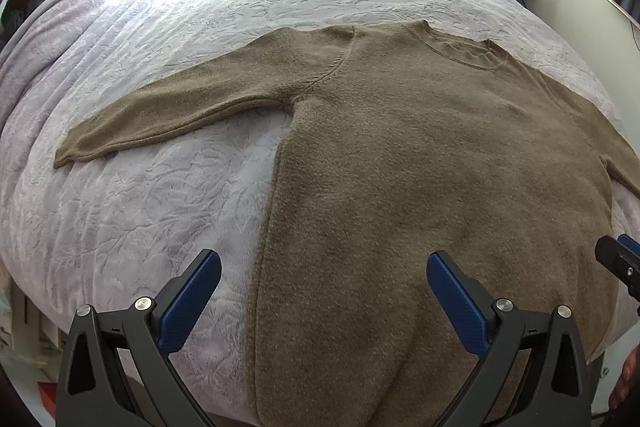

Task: Fold small clothes

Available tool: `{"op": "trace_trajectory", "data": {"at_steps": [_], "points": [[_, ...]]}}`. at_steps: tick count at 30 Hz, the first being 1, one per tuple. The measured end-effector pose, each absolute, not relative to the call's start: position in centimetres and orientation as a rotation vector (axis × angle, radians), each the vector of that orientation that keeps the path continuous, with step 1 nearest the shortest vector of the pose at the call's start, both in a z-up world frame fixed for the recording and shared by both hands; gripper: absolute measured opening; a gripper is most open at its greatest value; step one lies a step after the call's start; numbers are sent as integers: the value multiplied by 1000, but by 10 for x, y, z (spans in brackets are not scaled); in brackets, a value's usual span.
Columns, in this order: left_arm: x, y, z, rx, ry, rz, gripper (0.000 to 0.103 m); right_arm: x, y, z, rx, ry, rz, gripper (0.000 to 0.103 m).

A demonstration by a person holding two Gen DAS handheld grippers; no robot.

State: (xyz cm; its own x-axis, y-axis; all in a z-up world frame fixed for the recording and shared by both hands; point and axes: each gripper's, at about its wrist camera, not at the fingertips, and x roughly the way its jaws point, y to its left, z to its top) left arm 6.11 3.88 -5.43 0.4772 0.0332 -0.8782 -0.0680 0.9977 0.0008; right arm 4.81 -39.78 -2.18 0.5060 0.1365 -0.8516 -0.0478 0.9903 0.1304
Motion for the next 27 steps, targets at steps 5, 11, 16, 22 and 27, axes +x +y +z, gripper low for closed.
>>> {"op": "trace_trajectory", "data": {"at_steps": [5, 11, 16, 22, 27], "points": [[70, 50, -58, -53, 1058, 68, 103, 57, -385, -28, 78, 1051, 118, 103], [85, 81, -55, -142, 1003, 50, 103, 66, -369, -32, 69, 1064, 136, 103], [101, 138, -53, -274, 930, 46, 103, 71, -355, -35, 62, 1067, 162, 103], [113, 241, -67, -426, 834, 219, 103, 72, -337, -35, 68, 1059, 241, 103], [122, 312, -106, -707, 848, 245, 103, 74, -327, -40, 99, 1071, 262, 103]]}}
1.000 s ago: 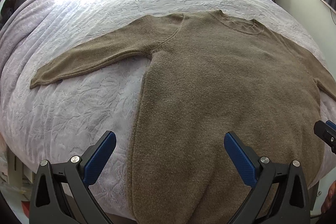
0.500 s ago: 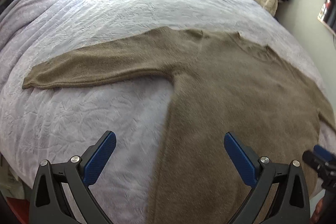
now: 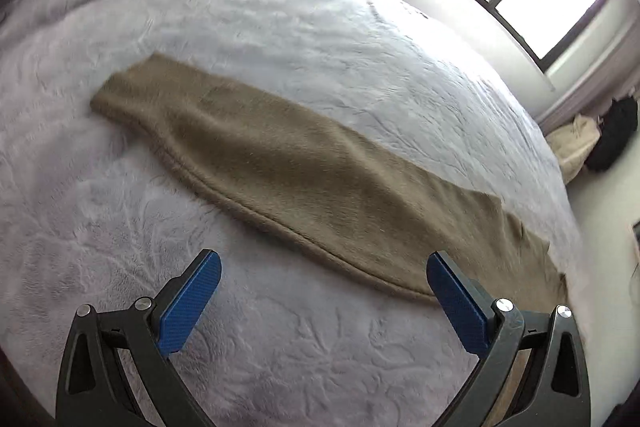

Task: Fold small clothes
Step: 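Grasp the sweater sleeve cuff with the left gripper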

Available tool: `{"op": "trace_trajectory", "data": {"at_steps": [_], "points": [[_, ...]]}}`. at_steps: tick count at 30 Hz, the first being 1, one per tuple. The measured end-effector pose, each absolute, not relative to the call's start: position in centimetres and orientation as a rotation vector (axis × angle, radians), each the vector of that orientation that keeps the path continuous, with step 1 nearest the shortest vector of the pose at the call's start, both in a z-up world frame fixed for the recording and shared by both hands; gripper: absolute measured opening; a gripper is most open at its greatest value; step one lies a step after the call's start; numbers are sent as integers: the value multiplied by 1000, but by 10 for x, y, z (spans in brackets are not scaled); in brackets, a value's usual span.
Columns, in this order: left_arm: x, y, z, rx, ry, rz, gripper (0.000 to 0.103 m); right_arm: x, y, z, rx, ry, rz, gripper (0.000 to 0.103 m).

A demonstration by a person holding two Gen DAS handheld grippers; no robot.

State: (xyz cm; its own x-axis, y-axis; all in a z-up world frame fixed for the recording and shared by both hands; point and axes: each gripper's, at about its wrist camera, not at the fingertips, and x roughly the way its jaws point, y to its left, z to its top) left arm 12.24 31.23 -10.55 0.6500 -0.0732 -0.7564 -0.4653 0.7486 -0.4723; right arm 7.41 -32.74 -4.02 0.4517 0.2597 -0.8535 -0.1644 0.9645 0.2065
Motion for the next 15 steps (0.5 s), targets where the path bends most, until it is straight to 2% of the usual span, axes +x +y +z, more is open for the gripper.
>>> {"op": "trace_trajectory", "data": {"at_steps": [6, 8, 9, 10, 11, 12, 15], "points": [[158, 321, -118, -794, 813, 233, 103, 74, -318, -46, 85, 1096, 268, 103], [170, 318, -114, -794, 806, 231, 100, 74, -317, -46, 88, 1097, 268, 103], [176, 316, -112, -779, 800, 242, 84, 73, -318, -45, 91, 1096, 269, 103], [181, 316, -112, -754, 813, 257, 55, 72, -318, -45, 94, 1093, 270, 103], [185, 317, -114, -721, 839, 283, 36, 72, -320, -44, 97, 1091, 274, 103], [189, 315, -115, -680, 866, 313, 7, 71, -321, -43, 100, 1088, 280, 103], [180, 313, -104, -653, 834, 323, 7, 68, -327, -41, 102, 1080, 304, 103]]}}
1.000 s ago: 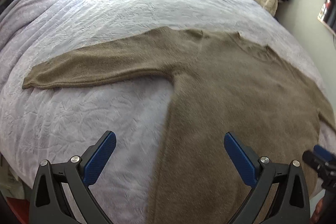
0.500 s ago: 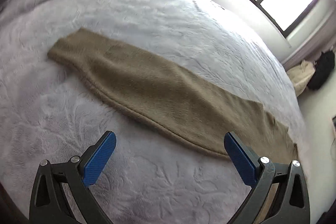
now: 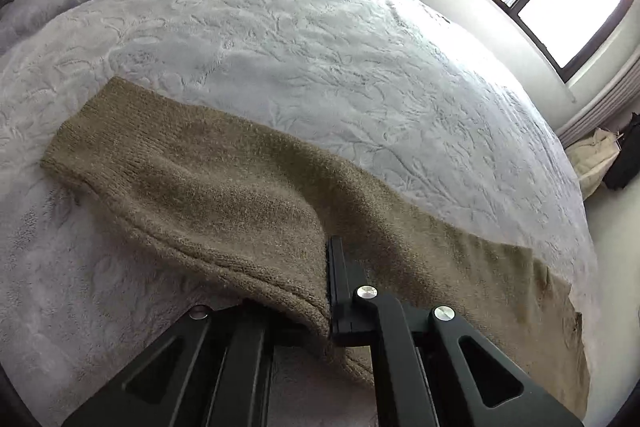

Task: Fold small clothes
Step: 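Grasp the sweater sleeve cuff with the left gripper, then fold the held sleeve across the sweater body with the left gripper, release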

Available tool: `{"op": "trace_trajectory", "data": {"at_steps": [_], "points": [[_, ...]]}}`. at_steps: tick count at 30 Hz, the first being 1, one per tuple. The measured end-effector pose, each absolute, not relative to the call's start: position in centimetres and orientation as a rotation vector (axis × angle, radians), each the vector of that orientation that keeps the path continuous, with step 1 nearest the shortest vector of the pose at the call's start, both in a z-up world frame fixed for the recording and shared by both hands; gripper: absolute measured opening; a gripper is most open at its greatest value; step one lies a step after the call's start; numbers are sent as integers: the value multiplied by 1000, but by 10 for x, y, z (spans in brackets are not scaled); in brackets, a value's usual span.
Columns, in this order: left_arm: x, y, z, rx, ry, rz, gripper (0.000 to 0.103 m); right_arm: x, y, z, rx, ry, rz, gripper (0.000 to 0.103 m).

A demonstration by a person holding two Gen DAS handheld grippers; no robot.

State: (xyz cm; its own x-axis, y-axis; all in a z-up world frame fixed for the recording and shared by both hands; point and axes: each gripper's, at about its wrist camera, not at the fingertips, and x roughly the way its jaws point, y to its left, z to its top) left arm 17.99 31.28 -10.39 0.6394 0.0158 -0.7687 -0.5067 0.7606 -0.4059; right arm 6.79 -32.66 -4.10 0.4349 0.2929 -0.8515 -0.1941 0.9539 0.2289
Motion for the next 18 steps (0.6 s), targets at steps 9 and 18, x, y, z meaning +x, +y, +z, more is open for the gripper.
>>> {"op": "trace_trajectory", "data": {"at_steps": [9, 18], "points": [[195, 188, 5, -397, 713, 95, 7, 63, -364, -38, 198, 1026, 341, 103], [225, -43, 17, -115, 797, -216, 7, 46, -443, -33, 338, 979, 250, 103]]}}
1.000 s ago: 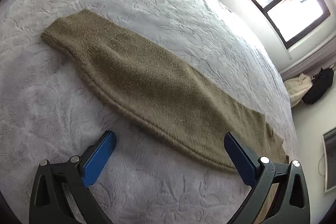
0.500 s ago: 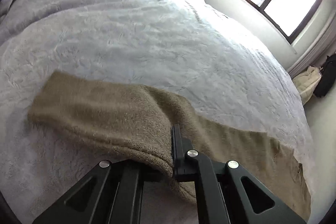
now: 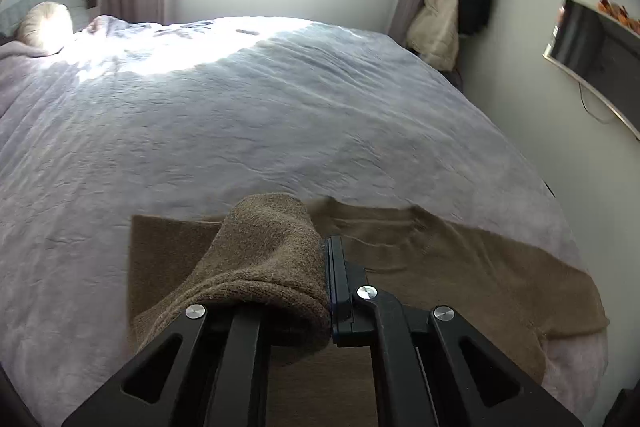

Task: Fold small clothes
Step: 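Fold the held sleeve across the sweater body with the left gripper, release, then grasp the other sleeve with the right gripper and fold it across the body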

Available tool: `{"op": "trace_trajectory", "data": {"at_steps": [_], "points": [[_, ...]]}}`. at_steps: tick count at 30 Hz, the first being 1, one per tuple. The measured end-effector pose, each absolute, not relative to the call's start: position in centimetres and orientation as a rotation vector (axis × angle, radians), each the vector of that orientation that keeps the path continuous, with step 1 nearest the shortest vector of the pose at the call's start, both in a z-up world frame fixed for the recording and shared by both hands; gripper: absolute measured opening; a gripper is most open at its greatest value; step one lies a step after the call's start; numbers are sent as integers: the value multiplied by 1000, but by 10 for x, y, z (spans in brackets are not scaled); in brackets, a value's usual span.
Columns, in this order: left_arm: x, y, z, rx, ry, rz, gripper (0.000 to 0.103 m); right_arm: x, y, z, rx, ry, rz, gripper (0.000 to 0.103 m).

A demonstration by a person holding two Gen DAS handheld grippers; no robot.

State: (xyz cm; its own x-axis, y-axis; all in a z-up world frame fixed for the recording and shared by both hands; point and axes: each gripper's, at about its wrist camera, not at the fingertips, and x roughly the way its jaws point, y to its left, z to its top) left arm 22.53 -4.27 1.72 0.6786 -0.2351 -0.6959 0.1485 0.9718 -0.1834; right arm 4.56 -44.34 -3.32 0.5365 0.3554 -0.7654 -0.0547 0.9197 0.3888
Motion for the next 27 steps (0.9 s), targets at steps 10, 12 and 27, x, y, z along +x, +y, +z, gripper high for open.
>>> {"op": "trace_trajectory", "data": {"at_steps": [10, 12, 27], "points": [[196, -96, -53, 49, 989, -287, 9, 38, -495, -33, 363, 973, 138, 103], [187, -74, -38, -1, 956, -299, 45, 46, -493, -31, 333, 973, 133, 103], [156, 108, -76, -171, 962, 174, 102, 130, -254, -12, -631, 739, 422, 95]]}}
